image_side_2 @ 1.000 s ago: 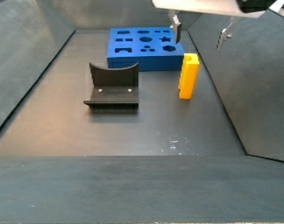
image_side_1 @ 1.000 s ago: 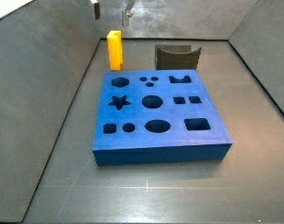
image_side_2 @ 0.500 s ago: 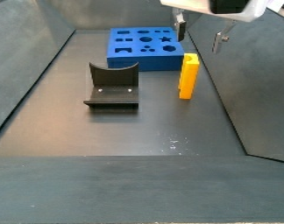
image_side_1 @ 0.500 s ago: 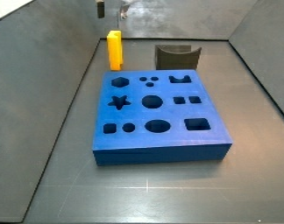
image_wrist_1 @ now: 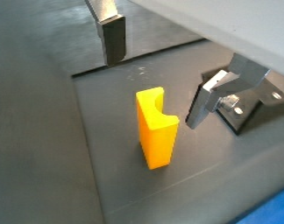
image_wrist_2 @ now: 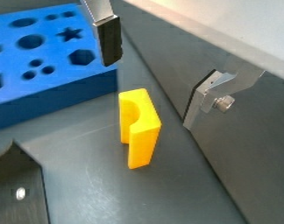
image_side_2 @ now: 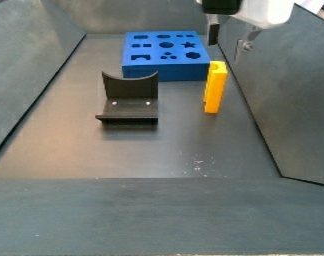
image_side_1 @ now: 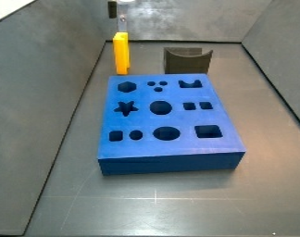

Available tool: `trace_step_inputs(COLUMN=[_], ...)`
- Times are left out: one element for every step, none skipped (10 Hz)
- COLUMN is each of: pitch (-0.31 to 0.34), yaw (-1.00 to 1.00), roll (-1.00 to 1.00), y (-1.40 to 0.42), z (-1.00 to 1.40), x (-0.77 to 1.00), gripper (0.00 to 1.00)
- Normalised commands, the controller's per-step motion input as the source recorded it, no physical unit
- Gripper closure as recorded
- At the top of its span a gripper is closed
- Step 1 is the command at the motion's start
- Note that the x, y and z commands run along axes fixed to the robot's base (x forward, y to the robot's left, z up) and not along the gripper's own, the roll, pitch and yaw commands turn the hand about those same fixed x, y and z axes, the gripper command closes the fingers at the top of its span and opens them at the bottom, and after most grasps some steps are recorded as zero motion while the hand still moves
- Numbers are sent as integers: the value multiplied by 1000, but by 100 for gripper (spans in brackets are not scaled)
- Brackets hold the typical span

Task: Pick up the arch object. Move up. Rotate the arch object. Move to above the board. Insert the arch object.
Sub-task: Rotate the arch object.

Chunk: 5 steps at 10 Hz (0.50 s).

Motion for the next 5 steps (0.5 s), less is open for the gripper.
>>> trace_step_inputs(pitch=[-17, -19, -22, -22, -21], yaw=[-1000, -1000, -1000, -674, -456], roll=[-24, -29, -34, -34, -34], y=[12, 12, 12, 12, 12], z=[-47, -47, -47, -47, -48], x=[27, 26, 26, 25, 24], gripper=[0, 0, 0, 0, 0])
